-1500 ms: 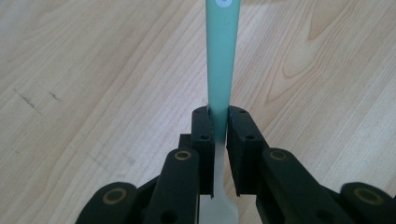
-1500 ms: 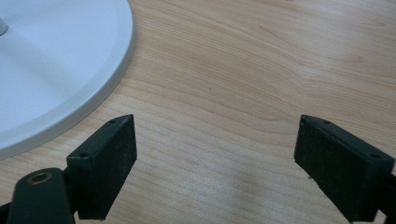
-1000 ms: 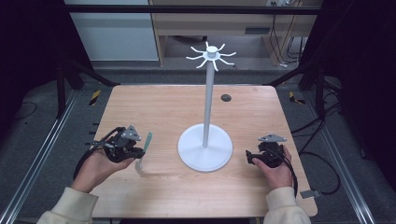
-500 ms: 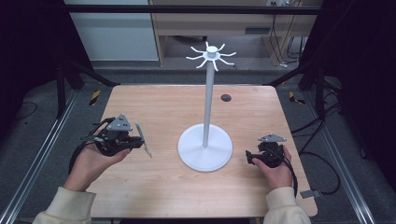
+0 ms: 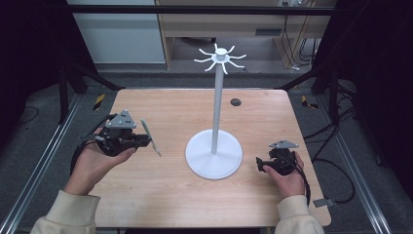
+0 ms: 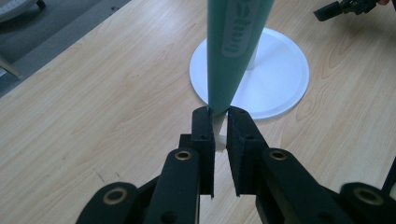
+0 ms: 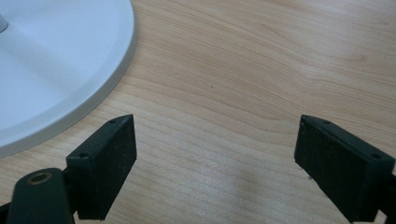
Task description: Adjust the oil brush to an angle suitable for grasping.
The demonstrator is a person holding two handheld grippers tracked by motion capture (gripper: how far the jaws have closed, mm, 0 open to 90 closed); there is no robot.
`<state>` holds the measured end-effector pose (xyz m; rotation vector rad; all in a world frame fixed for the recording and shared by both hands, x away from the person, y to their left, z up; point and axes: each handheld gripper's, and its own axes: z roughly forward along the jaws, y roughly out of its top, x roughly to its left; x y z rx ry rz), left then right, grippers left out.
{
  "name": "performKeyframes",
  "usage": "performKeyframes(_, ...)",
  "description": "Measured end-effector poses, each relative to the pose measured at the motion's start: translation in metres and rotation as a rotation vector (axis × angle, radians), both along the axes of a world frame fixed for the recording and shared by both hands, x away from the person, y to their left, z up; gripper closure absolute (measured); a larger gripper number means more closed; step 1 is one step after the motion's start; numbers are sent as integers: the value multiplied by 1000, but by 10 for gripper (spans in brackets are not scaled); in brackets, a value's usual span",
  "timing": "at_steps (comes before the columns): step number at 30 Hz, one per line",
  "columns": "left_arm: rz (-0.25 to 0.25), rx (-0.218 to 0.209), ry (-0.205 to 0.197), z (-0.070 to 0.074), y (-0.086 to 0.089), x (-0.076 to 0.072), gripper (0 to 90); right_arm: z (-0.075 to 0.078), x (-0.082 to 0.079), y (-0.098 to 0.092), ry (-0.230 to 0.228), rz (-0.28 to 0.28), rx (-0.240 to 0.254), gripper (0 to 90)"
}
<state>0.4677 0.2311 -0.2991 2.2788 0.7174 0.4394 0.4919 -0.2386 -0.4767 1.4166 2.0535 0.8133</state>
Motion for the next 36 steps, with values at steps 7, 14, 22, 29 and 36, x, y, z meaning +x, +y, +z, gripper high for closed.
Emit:
performKeyframes(7,-9,0,-20,14,-6,1,816,0,0,0,0,-1,1,134)
performKeyframes(14,-19,-2,-35,25,-15,4,816,0,0,0,-1,-4,6,134)
performKeyframes(22,-39,2,-52,40,-27,7,816,0,0,-1,-1,-3,5,134)
performKeyframes(29,-57,-3,-68,52,-39,8,816,0,0,-1,-1,-2,5,134)
performKeyframes(36,-74,1,-82,62,-52,9,816,0,0,-1,-1,-2,5,133)
